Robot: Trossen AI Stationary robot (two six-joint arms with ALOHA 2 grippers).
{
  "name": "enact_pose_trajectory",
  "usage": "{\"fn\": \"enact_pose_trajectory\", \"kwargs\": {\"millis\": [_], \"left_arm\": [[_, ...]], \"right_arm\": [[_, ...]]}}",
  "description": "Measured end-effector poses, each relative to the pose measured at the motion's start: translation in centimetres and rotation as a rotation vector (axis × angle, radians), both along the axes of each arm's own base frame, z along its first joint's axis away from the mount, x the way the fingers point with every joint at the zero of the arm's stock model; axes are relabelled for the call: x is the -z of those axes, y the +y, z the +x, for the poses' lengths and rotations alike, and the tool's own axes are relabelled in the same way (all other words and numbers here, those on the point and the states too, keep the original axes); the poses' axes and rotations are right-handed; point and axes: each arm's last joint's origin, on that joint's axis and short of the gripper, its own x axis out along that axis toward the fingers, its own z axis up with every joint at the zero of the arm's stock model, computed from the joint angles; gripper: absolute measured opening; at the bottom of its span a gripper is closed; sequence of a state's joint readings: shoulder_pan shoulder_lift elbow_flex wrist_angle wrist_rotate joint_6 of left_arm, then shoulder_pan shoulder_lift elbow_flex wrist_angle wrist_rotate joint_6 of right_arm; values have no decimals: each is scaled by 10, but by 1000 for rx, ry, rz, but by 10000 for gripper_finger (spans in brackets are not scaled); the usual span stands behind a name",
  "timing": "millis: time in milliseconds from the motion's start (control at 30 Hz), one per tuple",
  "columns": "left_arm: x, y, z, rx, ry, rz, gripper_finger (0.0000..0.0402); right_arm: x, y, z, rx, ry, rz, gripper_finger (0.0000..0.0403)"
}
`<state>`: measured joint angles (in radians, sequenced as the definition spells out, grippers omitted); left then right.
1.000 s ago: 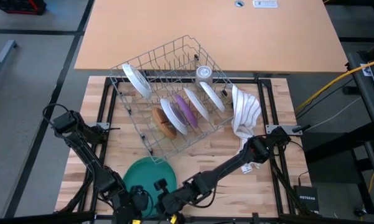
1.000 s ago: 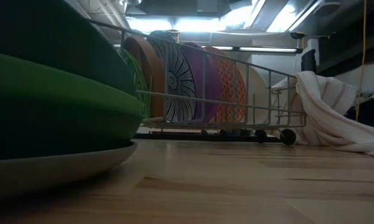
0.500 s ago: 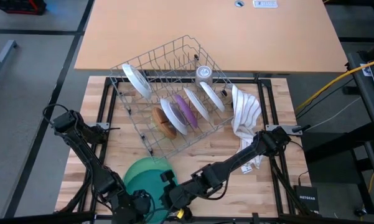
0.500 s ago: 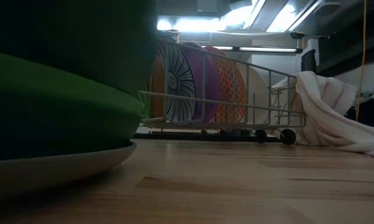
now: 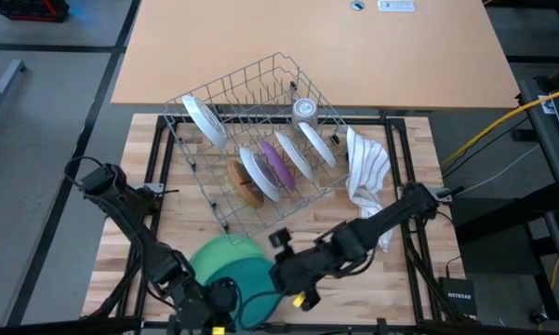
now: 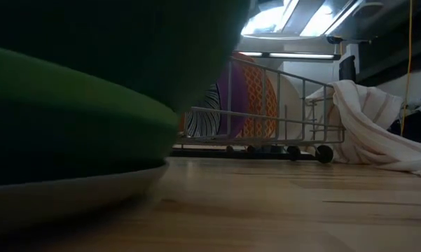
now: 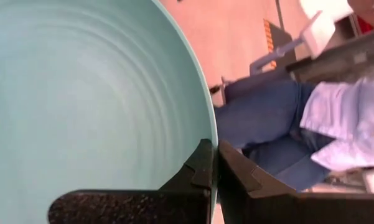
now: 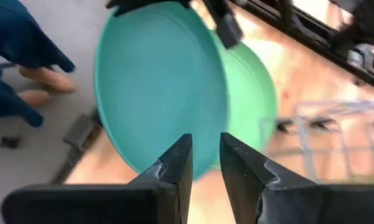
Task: Sort dishes
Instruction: Put the blue plate into the dish rack
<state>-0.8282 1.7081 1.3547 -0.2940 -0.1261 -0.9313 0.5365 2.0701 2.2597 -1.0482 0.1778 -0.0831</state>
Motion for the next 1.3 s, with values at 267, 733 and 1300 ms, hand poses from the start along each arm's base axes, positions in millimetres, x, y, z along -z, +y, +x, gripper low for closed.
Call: {"fn": "enact_pose_trajectory", "kwargs": {"millis": [267,733,1300], "left_arm": [[-22,9,16,-56,-72,-19,1],[-51,23,38,-132,-193,-79,1],[-79,70,79,-365,-453,-192,0]], "right_arm": [[-52,-32,-45,129,-64,-62,85],[-95,-66,-96,229,-135,-126,85],[-141,-113,-166,359,-275,-190,85]]}}
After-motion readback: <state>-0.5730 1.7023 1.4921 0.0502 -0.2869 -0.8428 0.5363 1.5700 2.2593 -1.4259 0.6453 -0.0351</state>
